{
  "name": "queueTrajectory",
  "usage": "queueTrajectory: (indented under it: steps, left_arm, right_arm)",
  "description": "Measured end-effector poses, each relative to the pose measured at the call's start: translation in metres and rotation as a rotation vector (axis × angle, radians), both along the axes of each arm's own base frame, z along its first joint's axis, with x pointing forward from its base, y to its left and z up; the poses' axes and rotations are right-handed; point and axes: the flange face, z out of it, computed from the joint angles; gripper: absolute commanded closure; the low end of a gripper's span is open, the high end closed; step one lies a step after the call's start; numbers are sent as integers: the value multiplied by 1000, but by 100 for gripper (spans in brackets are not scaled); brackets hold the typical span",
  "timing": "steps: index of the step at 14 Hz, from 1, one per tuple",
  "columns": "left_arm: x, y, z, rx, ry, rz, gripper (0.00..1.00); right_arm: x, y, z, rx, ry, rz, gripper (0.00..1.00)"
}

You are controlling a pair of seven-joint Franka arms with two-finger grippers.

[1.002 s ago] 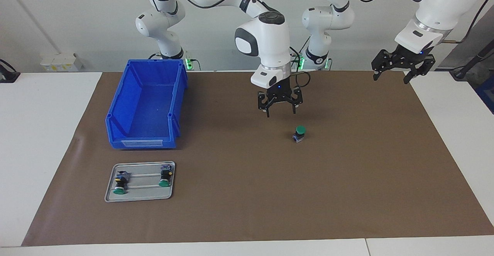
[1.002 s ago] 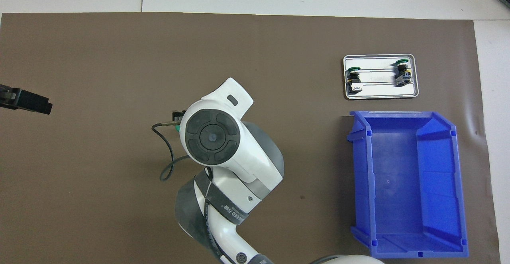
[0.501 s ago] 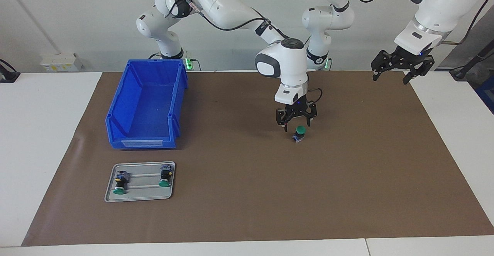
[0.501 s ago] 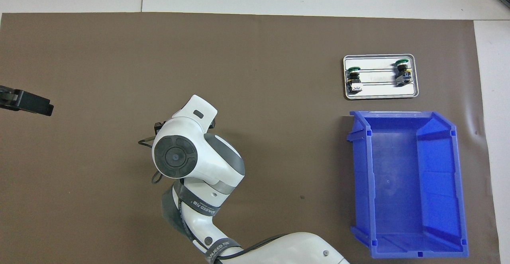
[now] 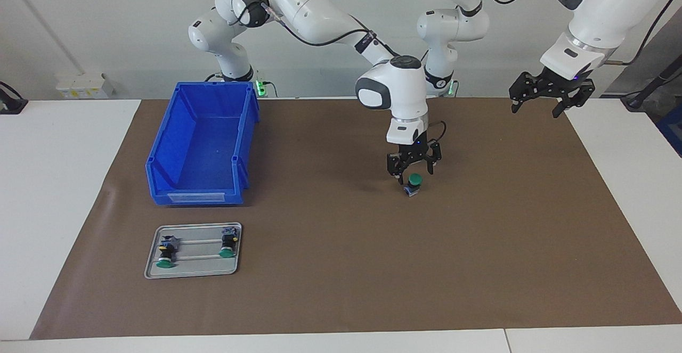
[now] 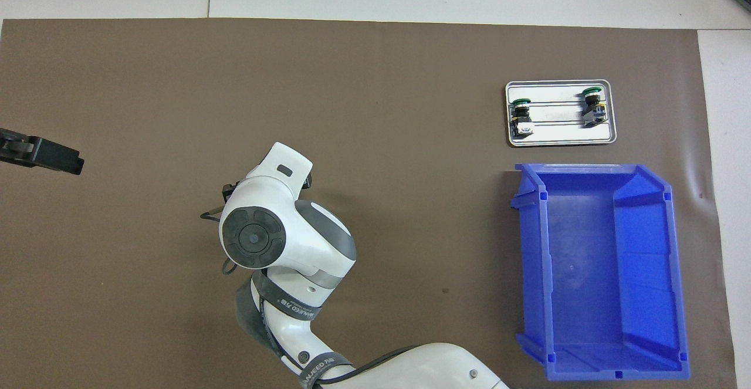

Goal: Place and press button with both arms
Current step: 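Grasp the upright item with the right gripper and lift it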

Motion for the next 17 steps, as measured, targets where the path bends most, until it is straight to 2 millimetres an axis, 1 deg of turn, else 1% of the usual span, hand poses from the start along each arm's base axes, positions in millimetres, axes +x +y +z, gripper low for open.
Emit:
queueTrajectory:
  steps: [6,8,10,15,17]
  left_arm:
    - [2,-1,2,-1,-20,-1,0]
    - [2,0,1,-1,-19,0,0]
    - [2,1,1,-1,-19,2,0]
    - [2,1,1,-1,-19,2,0]
    - [2,1,1,-1,-19,2,0]
  right_arm:
    - [-19,18,-50,-41,18,46,1]
    - [-20,19,-60,-65,10,59,3]
    - [-17,16,-60,-71,4,57,5]
    - [-14,16,-57,-60,-25,68,22]
    - [-14,16,-57,-68,-36,76,22]
